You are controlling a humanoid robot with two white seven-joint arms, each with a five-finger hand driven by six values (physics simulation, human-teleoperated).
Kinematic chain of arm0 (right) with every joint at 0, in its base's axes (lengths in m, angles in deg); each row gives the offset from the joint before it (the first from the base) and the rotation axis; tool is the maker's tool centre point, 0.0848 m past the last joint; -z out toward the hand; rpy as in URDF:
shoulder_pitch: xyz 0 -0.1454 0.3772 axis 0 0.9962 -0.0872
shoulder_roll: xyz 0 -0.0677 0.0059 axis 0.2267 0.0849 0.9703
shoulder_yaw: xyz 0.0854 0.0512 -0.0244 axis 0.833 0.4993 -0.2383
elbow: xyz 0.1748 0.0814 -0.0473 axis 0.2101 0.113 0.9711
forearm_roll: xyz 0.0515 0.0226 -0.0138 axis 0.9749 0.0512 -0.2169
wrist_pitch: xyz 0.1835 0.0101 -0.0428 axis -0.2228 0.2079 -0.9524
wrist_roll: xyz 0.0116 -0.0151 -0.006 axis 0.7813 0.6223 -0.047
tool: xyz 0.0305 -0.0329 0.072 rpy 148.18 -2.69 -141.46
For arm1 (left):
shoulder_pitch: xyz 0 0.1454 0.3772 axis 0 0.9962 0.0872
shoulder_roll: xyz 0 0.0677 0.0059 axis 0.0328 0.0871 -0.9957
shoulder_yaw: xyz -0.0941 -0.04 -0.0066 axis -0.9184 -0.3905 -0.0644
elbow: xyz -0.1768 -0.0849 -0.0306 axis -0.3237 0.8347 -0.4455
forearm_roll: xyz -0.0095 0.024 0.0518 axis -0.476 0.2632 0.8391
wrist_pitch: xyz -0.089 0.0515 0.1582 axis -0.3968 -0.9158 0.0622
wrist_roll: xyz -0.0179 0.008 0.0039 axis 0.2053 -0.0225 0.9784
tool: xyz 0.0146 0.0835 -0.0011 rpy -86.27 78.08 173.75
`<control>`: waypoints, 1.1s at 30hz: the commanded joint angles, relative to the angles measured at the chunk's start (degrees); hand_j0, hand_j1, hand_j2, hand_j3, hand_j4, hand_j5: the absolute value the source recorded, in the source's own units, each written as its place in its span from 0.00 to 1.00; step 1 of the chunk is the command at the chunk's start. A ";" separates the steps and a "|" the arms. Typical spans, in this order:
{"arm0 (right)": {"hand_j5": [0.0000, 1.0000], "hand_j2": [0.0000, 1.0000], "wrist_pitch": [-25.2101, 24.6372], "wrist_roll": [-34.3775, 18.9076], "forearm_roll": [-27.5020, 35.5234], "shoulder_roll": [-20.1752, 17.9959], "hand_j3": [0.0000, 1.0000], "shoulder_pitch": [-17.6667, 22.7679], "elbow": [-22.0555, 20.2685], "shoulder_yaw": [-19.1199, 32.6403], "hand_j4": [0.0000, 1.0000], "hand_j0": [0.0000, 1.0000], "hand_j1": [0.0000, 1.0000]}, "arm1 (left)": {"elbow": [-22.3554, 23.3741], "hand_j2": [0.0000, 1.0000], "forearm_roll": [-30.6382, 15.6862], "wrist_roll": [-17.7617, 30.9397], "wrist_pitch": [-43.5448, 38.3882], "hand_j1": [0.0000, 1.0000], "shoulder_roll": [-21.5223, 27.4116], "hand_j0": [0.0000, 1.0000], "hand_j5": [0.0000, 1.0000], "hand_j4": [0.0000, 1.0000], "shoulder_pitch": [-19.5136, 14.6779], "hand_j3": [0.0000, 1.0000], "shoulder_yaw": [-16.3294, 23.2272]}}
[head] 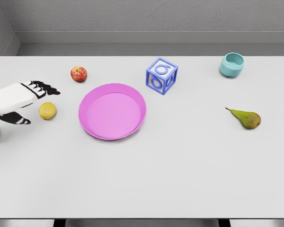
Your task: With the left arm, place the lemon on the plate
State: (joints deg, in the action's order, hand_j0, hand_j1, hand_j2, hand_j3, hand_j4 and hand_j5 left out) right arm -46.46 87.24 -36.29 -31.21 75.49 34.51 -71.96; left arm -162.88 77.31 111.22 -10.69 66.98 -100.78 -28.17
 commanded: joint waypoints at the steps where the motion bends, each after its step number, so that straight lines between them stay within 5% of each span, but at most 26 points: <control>1: 1.00 1.00 0.00 0.00 0.03 0.00 1.00 0.00 0.00 0.00 1.00 1.00 1.00 | 0.04 1.00 5.11 -0.02 -0.14 1.00 -3.04 1.00 1.00 1.00 -0.44 1.00 1.31; 14: 1.00 1.00 0.00 0.00 0.03 0.00 1.00 0.00 0.00 0.00 1.00 1.00 1.00 | 6.28 1.00 8.63 -0.02 -0.14 1.00 -5.77 1.00 1.00 1.00 -3.52 1.00 1.57; 24: 1.00 1.00 0.00 0.00 0.03 0.00 1.00 -0.09 0.00 0.00 1.00 1.00 1.00 | 6.46 1.00 15.84 -0.02 -0.14 1.00 -5.86 1.00 1.00 1.00 -5.62 1.00 4.21; 31: 1.00 1.00 0.00 0.00 0.03 0.00 1.00 0.00 0.00 0.00 1.00 1.00 1.00 | 6.46 1.00 16.89 -0.02 -0.14 1.00 -5.86 1.00 1.00 1.00 -6.42 1.00 6.32; 33: 1.00 1.00 0.00 0.00 0.03 0.00 1.00 0.00 0.00 0.00 1.00 1.00 1.00 | 6.46 0.89 17.86 -0.02 -0.14 0.89 -5.69 0.89 0.89 0.89 -6.42 0.89 6.32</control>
State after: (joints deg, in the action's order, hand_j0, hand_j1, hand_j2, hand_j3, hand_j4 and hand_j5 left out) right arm -46.46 87.24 -36.29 -31.21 75.49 34.51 -71.96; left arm -156.42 94.57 111.23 -10.69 61.14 -107.19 -22.05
